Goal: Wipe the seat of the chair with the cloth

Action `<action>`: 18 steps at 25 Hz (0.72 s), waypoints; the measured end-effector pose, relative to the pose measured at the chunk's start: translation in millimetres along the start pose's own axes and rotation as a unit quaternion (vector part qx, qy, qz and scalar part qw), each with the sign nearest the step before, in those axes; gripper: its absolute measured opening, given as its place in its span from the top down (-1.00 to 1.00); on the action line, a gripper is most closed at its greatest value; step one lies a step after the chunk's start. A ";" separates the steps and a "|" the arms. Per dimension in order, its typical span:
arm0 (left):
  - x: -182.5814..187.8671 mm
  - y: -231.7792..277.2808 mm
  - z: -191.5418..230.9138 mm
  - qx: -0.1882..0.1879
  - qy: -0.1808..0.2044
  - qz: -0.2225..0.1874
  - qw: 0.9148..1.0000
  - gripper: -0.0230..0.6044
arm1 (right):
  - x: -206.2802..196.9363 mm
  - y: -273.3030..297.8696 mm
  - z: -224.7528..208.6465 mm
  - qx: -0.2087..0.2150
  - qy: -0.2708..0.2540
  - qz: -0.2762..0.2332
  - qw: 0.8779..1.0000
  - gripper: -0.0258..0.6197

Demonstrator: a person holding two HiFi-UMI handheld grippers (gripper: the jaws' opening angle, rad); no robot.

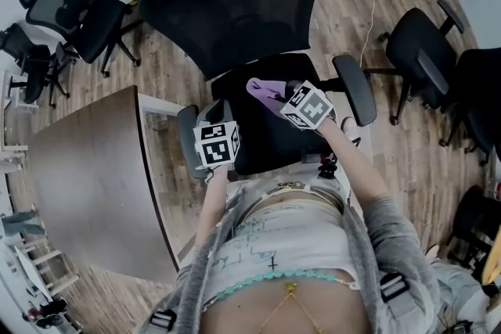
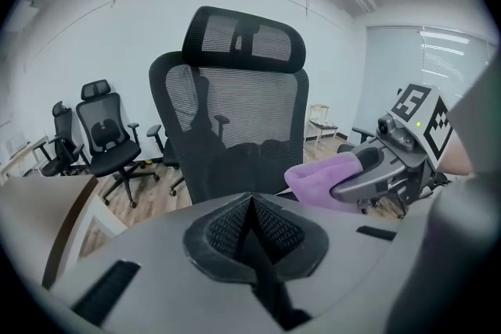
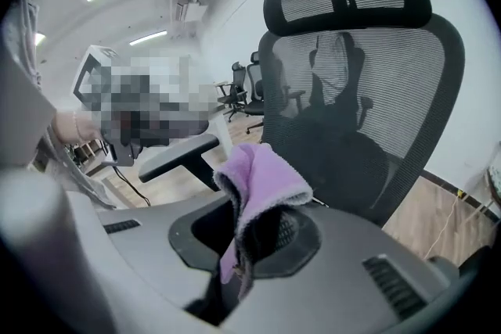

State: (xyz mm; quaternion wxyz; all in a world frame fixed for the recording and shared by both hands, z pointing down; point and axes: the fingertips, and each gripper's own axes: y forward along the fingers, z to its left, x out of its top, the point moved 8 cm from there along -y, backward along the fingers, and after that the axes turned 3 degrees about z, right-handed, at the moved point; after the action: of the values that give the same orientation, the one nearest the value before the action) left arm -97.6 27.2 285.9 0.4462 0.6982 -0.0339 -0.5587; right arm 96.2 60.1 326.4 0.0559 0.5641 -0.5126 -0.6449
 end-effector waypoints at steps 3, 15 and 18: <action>2.1 -5.4 -2.5 -0.001 0.006 -0.006 1.000 0.92 | 3.5 -5.7 3.1 -0.007 0.004 -0.015 1.000 0.77; 21.9 -24.8 -15.6 -0.014 0.008 -0.056 0.998 0.92 | 30.4 -42.2 20.4 -0.047 0.003 -0.117 0.992 0.77; 32.3 -32.4 -13.5 -0.012 0.012 -0.075 0.997 0.92 | 41.1 -49.6 24.8 -0.063 -0.007 -0.139 0.988 0.77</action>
State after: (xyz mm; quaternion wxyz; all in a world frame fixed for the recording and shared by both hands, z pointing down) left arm -89.2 36.9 240.0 0.4116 0.7002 0.0310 -0.5826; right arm 87.2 71.4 258.9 -0.0025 0.6210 -0.3875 -0.6813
